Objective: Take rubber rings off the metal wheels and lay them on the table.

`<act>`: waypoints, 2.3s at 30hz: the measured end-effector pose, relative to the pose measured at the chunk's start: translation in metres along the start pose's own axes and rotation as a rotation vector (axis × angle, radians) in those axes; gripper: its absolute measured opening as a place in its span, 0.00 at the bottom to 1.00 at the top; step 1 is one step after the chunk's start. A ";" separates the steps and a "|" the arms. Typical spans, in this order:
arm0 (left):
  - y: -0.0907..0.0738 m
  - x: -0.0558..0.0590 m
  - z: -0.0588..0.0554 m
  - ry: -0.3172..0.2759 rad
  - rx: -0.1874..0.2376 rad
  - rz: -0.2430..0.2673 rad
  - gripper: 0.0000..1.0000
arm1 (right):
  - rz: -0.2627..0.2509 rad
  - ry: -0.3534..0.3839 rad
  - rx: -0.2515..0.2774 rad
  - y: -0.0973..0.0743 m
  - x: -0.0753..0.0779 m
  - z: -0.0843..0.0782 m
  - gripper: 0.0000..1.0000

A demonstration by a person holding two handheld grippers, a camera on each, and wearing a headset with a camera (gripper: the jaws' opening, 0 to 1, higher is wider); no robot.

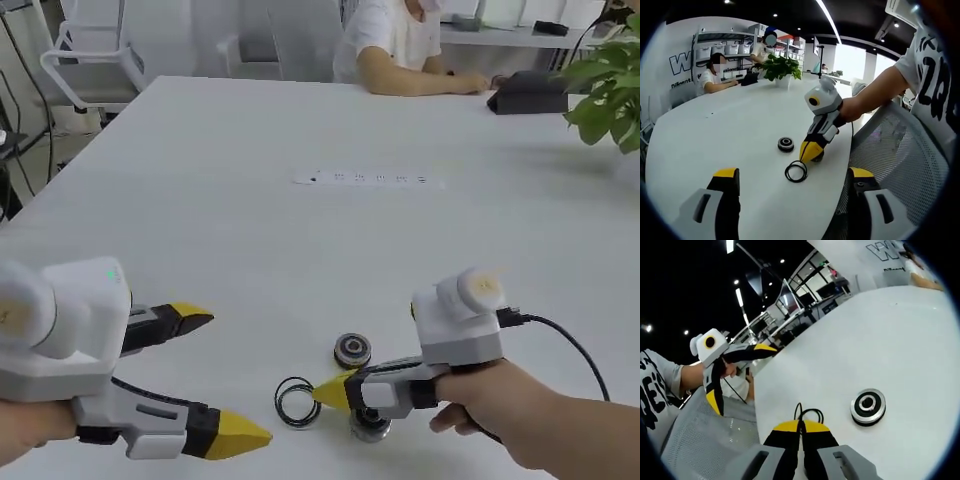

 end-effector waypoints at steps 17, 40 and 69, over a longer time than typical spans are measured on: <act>0.001 -0.003 -0.003 0.001 -0.018 0.005 0.85 | -0.027 -0.022 -0.012 0.000 0.005 -0.003 0.00; 0.008 -0.004 0.002 0.008 -0.032 -0.010 0.84 | -0.040 -0.078 0.002 -0.006 0.009 0.004 0.16; 0.021 -0.007 0.011 0.026 -0.039 -0.023 0.81 | -0.056 -0.201 0.088 -0.025 0.010 0.030 0.37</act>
Point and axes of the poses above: the centre of the closed fingertips' face, and the gripper's own axes: y roughly forward along the fingers, x roughly to its right, z roughly out of its top, the point moved 1 cm from there along -y, roughly backward along the fingers, and after that the axes turned 6 degrees about x, right-handed, at the moved point
